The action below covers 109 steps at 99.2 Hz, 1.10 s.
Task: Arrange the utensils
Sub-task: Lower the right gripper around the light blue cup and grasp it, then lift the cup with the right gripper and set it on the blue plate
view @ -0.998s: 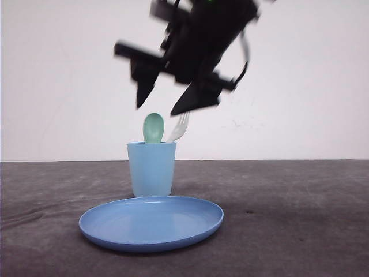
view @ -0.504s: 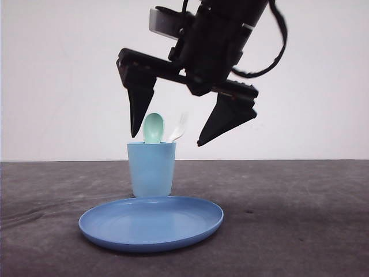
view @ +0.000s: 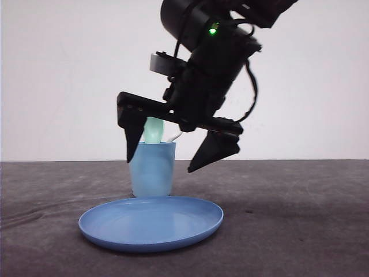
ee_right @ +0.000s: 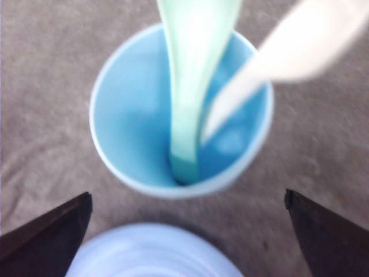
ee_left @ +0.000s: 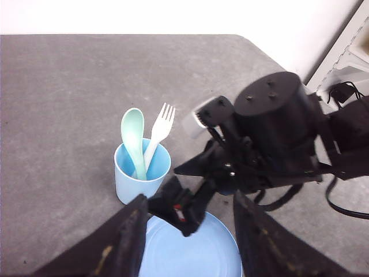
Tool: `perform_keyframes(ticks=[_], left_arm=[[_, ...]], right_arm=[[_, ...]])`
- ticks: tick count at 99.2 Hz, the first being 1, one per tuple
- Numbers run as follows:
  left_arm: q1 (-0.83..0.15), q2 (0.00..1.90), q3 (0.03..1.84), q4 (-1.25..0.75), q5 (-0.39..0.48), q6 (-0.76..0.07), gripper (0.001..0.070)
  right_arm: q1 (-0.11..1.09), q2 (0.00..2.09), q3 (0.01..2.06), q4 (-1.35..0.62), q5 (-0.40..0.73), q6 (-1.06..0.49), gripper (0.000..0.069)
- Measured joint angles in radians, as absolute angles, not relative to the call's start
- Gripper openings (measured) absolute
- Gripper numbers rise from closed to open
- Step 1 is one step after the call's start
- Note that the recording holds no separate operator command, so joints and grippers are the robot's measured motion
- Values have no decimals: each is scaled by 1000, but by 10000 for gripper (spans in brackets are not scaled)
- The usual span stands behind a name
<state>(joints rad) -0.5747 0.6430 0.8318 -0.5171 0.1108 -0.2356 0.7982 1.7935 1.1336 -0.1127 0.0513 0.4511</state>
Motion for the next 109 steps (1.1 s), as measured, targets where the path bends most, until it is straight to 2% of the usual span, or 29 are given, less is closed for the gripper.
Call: perform_keyframes(ticks=[25, 53, 59, 74, 86, 109], left_arm=[[-575, 647, 832, -517, 111, -236, 280], [-575, 649, 832, -520, 111, -236, 280], [-575, 649, 832, -520, 111, -236, 280], [-575, 649, 832, -520, 111, -236, 280], [-575, 649, 832, -525, 111, -236, 280], [-575, 649, 832, -539, 111, -229, 280]], right_arm=[[797, 1882, 1246, -133, 49, 445, 682], [790, 1942, 1269, -135, 70, 442, 675], [786, 1942, 1271, -122, 79, 442, 638], [780, 1942, 1274, -115, 81, 442, 479], [778, 1942, 1275, -113, 88, 442, 414], [778, 1926, 1281, -153, 101, 414, 400]])
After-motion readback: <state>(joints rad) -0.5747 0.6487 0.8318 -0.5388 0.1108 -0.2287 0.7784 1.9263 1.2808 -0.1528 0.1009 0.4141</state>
